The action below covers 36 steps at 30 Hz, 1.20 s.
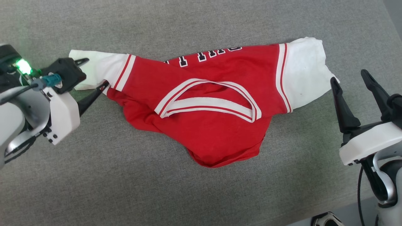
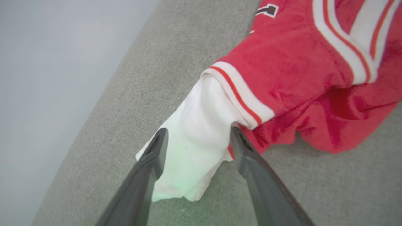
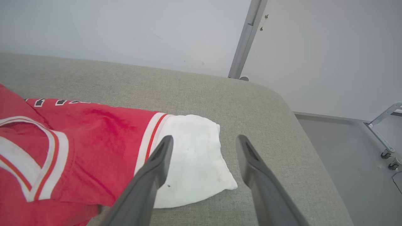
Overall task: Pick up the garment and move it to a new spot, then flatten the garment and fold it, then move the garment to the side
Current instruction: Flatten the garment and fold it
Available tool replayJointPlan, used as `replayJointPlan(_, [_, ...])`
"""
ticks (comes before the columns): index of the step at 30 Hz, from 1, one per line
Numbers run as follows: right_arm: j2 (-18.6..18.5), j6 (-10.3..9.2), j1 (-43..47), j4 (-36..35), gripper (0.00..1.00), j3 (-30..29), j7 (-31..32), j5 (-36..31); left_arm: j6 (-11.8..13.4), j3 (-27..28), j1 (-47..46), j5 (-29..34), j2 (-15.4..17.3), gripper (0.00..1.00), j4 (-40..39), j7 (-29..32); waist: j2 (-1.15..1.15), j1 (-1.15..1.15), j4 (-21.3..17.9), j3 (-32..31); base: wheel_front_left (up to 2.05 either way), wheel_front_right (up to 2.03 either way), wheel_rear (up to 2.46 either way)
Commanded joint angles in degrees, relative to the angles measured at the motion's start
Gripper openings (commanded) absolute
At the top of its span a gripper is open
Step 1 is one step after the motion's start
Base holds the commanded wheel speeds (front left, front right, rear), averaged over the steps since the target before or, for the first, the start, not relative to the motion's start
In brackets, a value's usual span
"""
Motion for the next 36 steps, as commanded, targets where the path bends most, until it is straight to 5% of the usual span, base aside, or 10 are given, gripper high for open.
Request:
replayJointPlan(1, [0.3, -0.14, 0.3, 0.3, 1.00, 0.3, -0.5, -0.1, 0.1, 0.1, -1.1, -0.5, -0.3, 1.00, 0.5, -0.4, 0.00, 0.00, 0.0, 0.2, 0.00, 0.00, 0.00])
replayJointPlan(6, [0.9, -0.14, 0.1, 0.5, 1.00, 0.8, -0.7, -0.4, 0.1, 0.1, -2.5, -0.5, -1.3, 1.00, 1.2, -0.7, 0.00, 0.00, -0.3, 0.7, 0.00, 0.00, 0.00])
replayJointPlan(7, [1.1, -0.14, 0.1, 0.6, 1.00, 0.9, -0.6, -0.4, 0.1, 0.1, -2.6, -0.9, -1.4, 0.80, 1.2, -0.7, 0.00, 0.00, -0.4, 0.8, 0.00, 0.00, 0.00])
replayJointPlan(9, [1.2, -0.14, 0.3, 0.9, 1.00, 1.3, 0.1, -0.3, 0.1, 0.1, -2.8, -1.1, -1.5, 0.15, 1.0, -0.3, 0.00, 0.00, -0.5, 1.1, 0.00, 0.00, 0.00])
replayJointPlan(10, [1.2, -0.14, 0.3, 1.0, 1.00, 1.4, 0.5, -0.3, 0.1, 0.1, -2.9, -1.0, -1.6, 0.00, 0.8, -0.1, 0.00, 0.00, -0.5, 1.2, 0.00, 0.00, 0.00])
replayJointPlan(22, [-2.6, -0.08, -2.3, 3.1, 1.00, 0.9, 18.1, 4.1, 0.1, 0.1, -5.0, -0.6, -1.0, 0.00, -2.1, -0.2, 0.00, 0.00, 0.3, 3.9, 0.00, 0.00, 0.00])
replayJointPlan(36, [0.5, -0.09, -9.5, 11.9, 1.00, 4.7, 34.6, 5.7, 0.1, 0.1, -6.6, -0.1, -1.9, 0.00, -3.7, -1.6, 0.00, 0.00, 3.3, 6.7, 0.00, 0.00, 0.00])
